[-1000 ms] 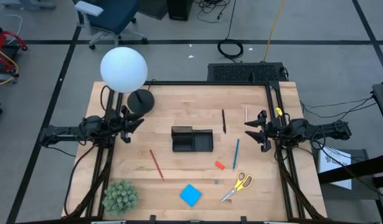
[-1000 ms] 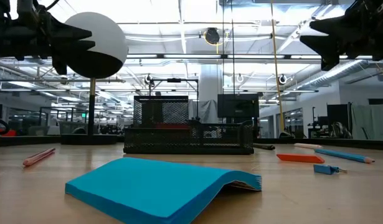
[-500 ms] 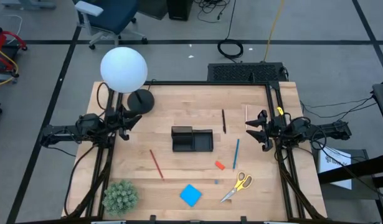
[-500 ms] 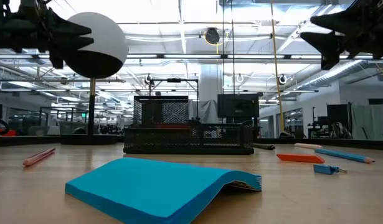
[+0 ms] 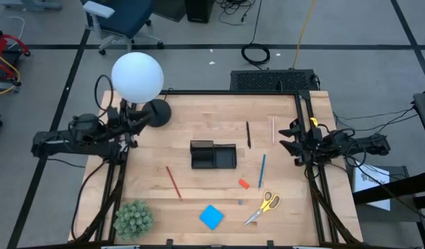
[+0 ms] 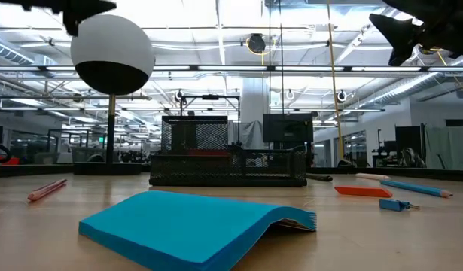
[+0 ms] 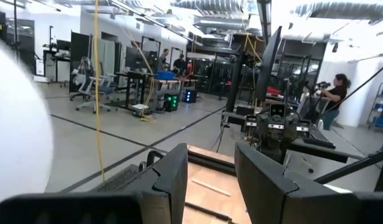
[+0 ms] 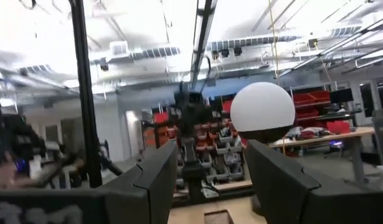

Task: Pick and place office supplies into organizer
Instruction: Put the yellow scissors into the desk organizer

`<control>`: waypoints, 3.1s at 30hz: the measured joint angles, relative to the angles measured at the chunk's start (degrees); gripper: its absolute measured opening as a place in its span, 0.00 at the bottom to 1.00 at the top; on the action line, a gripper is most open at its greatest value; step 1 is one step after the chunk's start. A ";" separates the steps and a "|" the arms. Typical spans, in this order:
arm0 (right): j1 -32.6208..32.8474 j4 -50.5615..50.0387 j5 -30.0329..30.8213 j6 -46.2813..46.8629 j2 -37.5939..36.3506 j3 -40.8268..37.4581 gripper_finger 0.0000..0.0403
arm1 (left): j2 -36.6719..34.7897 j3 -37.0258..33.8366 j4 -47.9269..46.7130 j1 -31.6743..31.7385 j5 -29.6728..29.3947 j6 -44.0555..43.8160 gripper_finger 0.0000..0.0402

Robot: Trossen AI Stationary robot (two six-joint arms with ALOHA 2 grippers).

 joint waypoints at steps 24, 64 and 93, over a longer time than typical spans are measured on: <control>0.07 -30.11 -3.00 -13.25 32.21 45.99 0.45 | 19.38 18.31 -0.41 0.00 0.96 -2.53 0.32; 0.07 -74.00 -3.00 -10.38 55.13 75.79 0.45 | 27.63 25.37 -0.36 0.00 4.02 -0.48 0.32; 1.44 -80.15 -2.91 -7.54 56.82 75.79 0.45 | 30.11 25.33 18.17 -0.02 -12.46 -40.60 0.32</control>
